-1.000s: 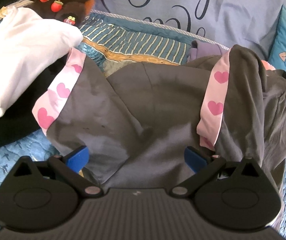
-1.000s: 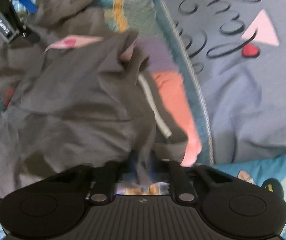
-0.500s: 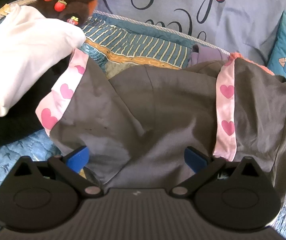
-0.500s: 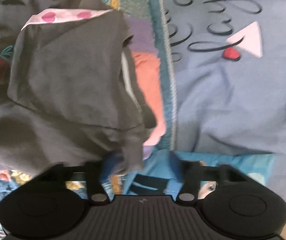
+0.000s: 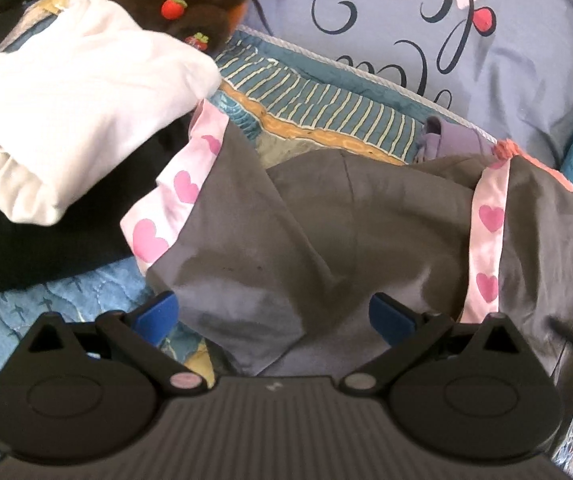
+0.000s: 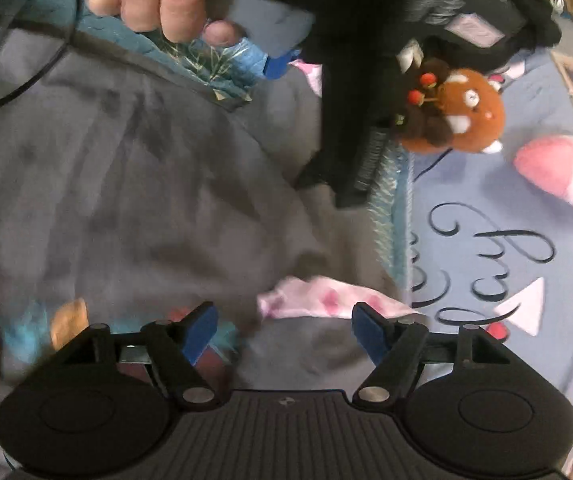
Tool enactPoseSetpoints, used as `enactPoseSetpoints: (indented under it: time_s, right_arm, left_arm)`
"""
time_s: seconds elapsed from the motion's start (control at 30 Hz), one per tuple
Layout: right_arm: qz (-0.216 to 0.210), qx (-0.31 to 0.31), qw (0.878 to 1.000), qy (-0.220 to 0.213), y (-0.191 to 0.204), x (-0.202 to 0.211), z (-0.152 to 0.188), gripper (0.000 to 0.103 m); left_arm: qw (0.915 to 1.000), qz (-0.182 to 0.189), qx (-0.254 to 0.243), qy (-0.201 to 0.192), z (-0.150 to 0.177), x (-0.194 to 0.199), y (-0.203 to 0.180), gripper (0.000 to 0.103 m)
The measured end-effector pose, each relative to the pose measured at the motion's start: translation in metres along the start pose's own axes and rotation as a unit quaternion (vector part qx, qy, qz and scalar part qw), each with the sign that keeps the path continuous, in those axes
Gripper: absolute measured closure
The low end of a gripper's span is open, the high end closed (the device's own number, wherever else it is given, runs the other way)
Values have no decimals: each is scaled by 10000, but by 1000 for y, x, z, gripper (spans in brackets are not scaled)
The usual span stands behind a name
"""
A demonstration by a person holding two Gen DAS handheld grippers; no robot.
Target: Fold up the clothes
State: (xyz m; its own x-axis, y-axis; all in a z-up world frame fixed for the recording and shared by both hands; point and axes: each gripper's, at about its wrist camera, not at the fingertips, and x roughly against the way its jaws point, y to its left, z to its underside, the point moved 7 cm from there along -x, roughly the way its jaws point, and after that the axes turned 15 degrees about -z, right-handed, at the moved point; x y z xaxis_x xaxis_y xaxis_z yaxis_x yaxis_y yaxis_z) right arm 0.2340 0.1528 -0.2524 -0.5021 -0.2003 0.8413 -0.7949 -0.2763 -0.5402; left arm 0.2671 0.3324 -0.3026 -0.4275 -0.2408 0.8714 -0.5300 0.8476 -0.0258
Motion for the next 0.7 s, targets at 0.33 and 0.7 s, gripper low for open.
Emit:
enactPoseSetpoints:
  time_s: [0.33,0.7]
  right_arm:
    - [191,-575,9964,594,-24,-38,23,98]
    - [-275,-969,9884,-1139,-21,41,-1,98]
  left_arm:
    - [10000,-4,-19,29,-1,-4,-1,1]
    - [9996,-100,268,63,-4,-6,9,1]
